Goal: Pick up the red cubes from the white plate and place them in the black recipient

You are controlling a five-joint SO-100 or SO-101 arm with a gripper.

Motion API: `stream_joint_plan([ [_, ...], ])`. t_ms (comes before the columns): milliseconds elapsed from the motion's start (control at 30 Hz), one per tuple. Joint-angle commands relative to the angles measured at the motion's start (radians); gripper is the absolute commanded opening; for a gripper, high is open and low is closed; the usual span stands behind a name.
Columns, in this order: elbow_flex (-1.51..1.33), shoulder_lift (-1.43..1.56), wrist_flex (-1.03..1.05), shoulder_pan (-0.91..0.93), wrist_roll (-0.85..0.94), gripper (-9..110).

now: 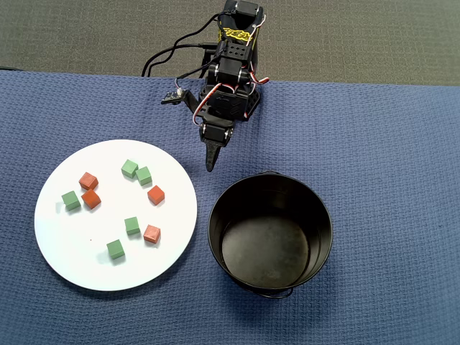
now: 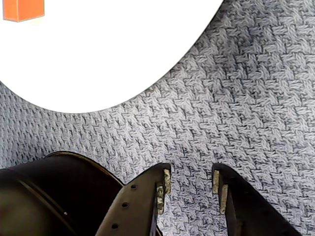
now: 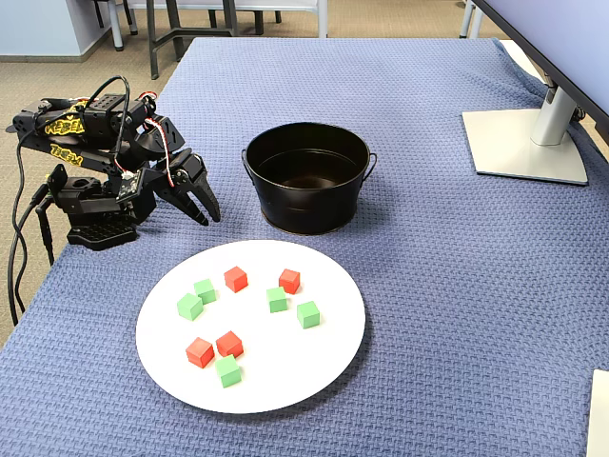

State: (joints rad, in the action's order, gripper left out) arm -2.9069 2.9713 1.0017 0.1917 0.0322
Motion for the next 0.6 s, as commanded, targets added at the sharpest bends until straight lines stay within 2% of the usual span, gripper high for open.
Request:
stream_joint_plan([
  [0,0.21,-0.281,-0.118,0.158,-0.155,9],
  [400,0.19,-0.249,-0.115,0.153,-0.21,7],
  [567,0.37,-0.385,-0.026,0.175,-0.158,10],
])
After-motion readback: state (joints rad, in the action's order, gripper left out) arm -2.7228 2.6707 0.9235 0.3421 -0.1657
